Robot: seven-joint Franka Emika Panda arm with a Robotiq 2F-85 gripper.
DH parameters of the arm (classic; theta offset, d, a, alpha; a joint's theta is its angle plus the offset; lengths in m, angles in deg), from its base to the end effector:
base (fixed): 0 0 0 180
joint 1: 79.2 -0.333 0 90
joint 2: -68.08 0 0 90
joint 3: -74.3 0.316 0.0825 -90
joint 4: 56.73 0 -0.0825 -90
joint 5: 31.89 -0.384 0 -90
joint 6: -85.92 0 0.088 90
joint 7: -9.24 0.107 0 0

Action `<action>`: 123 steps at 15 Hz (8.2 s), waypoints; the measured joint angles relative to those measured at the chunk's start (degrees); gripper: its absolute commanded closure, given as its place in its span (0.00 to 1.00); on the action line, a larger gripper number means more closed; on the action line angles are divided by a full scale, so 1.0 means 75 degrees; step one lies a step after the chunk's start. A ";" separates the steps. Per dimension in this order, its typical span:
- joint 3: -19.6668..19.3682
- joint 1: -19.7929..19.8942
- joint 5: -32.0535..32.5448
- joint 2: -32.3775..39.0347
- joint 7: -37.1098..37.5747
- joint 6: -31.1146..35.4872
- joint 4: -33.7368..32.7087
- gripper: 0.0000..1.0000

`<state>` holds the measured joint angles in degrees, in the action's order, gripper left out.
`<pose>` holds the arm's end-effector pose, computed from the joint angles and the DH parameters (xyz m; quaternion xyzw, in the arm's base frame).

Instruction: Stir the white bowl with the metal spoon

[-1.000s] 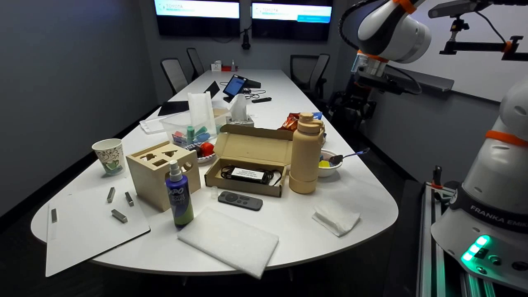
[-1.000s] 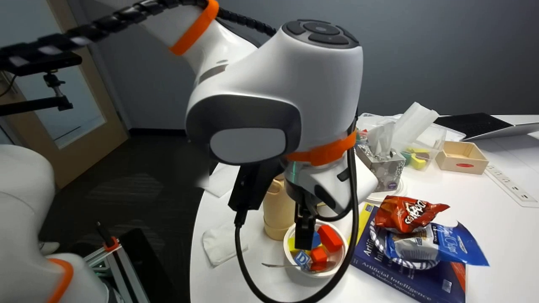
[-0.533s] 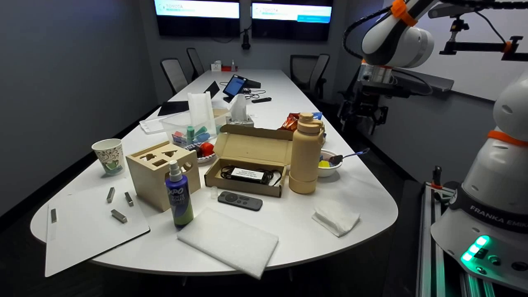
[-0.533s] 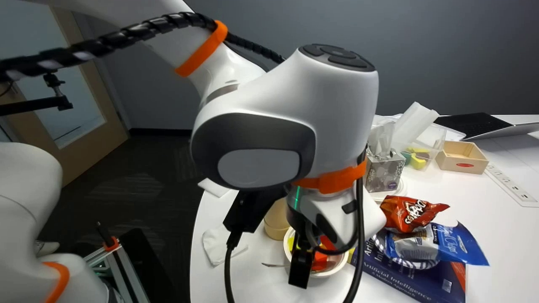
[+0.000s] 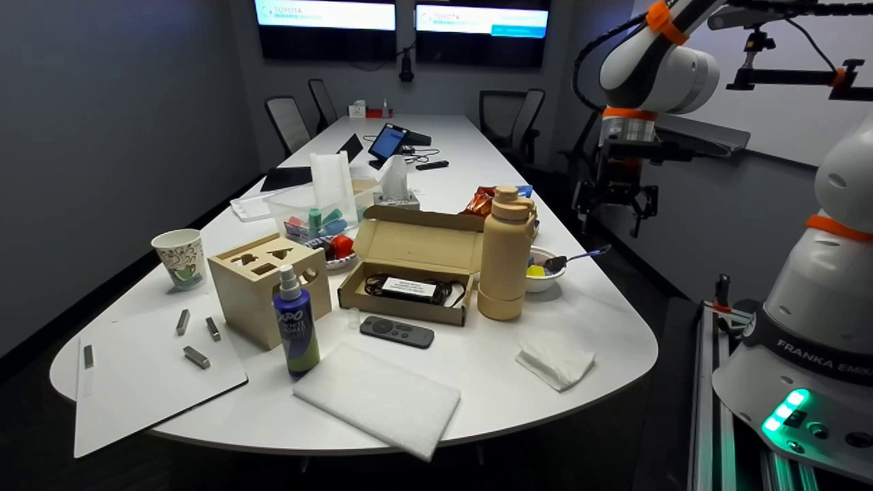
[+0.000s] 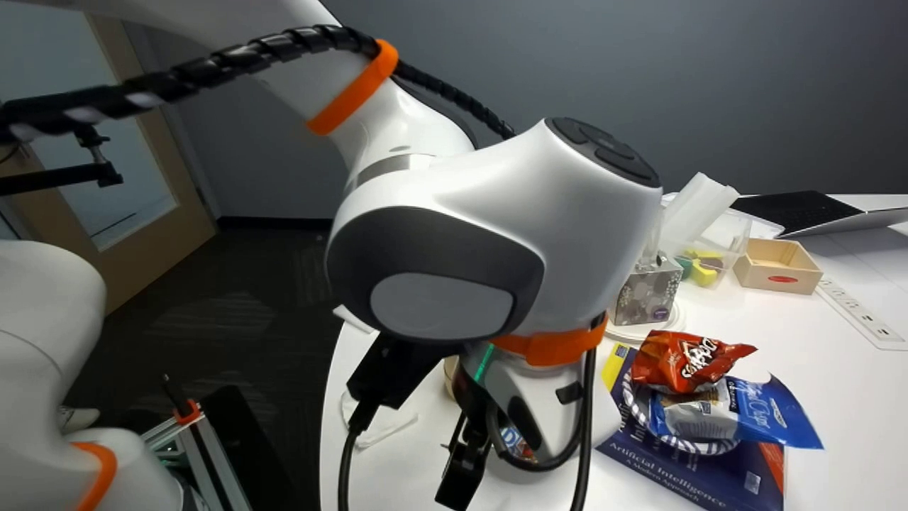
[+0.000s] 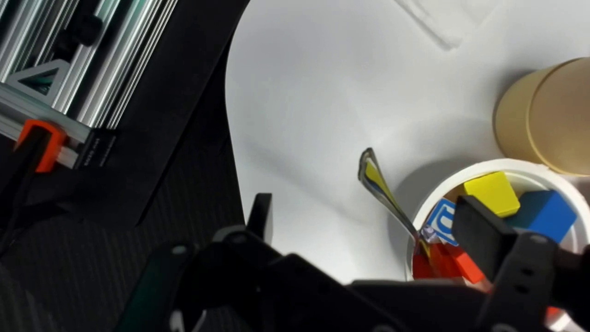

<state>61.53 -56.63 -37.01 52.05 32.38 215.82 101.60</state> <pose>0.2943 -0.1983 0.2807 -0.8531 0.5059 0.1053 0.0723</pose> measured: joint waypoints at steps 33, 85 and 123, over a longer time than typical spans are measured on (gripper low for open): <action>-0.0816 -0.0324 -0.2982 0.1304 -0.2157 0.0633 -0.0121 0.91; -0.0551 -0.0704 -0.3506 0.2799 -0.1075 -0.3077 -0.2766 0.99; -0.0342 -0.1043 -0.4233 0.2768 -0.0450 -0.1269 -0.2550 0.99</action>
<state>58.97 -64.45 -68.76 72.81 29.00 206.30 82.47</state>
